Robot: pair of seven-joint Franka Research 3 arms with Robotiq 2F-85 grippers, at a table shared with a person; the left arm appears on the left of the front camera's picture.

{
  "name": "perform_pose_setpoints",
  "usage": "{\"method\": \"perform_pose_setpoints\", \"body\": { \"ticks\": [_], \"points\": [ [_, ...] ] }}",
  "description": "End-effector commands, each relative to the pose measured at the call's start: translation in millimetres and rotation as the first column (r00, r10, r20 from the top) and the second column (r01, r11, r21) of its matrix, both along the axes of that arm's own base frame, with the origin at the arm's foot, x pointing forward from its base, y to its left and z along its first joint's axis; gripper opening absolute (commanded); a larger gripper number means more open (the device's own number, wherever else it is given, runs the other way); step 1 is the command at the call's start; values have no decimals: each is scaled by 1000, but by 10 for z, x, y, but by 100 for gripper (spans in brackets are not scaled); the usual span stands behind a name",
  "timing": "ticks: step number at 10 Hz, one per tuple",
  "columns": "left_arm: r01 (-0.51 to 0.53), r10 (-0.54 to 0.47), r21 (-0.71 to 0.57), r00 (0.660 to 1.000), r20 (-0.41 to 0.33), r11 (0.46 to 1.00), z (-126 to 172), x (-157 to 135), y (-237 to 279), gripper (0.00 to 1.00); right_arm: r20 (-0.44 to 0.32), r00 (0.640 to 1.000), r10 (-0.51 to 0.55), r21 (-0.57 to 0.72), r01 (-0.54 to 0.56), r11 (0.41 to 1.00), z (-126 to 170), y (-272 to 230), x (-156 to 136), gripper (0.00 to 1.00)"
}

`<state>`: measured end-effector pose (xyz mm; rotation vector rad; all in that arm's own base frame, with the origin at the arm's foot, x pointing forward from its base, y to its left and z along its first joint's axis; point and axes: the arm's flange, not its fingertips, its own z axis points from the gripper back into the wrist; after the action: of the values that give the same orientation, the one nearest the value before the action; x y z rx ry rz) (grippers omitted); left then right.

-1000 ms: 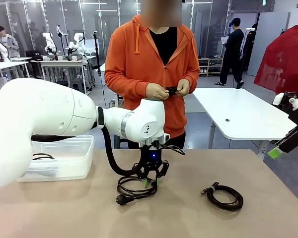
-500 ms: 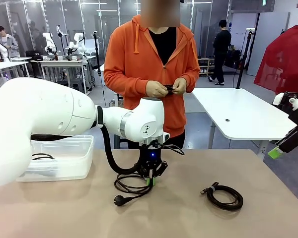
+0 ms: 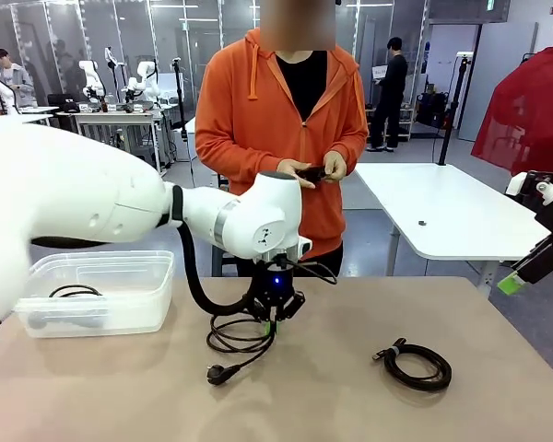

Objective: Organize and store the cables.
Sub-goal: Place the Power Cable into the Organizing box.

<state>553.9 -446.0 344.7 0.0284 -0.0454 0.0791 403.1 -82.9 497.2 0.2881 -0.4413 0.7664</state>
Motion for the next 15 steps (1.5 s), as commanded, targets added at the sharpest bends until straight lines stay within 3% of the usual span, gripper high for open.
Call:
{"method": "perform_pose_setpoints", "body": {
  "ticks": [1, 4, 6, 11, 12, 15],
  "points": [
    [11, -11, -2, 996, 91, 1000, 435, -402, 192, 0, -9, 1000, -12, -11, 12, 1000, 12, 4, 4, 100],
    [20, -19, 0, 992, 124, 1000, 762, -579, 144, 0, -9, 1000, -12, -11, 12, 1000, 12, 4, 4, 100],
    [34, -33, -14, 995, 99, 999, 865, -469, 66, 0, -9, 1000, -12, -11, 12, 1000, 12, 4, 4, 100],
    [34, -33, -14, 995, 99, 999, 865, -469, 66, 0, -9, 1000, -12, -11, 12, 1000, 12, 4, 4, 100],
    [29, -27, -15, 995, 93, 999, 841, -473, 68, 15, -9, 1000, -12, -11, 12, 1000, 12, 4, 4, 100],
    [228, -226, -38, 973, 40, 973, 1575, -912, 463, 15, -9, 1000, -12, -11, 12, 1000, 12, 4, 4, 100]
  ]
}}
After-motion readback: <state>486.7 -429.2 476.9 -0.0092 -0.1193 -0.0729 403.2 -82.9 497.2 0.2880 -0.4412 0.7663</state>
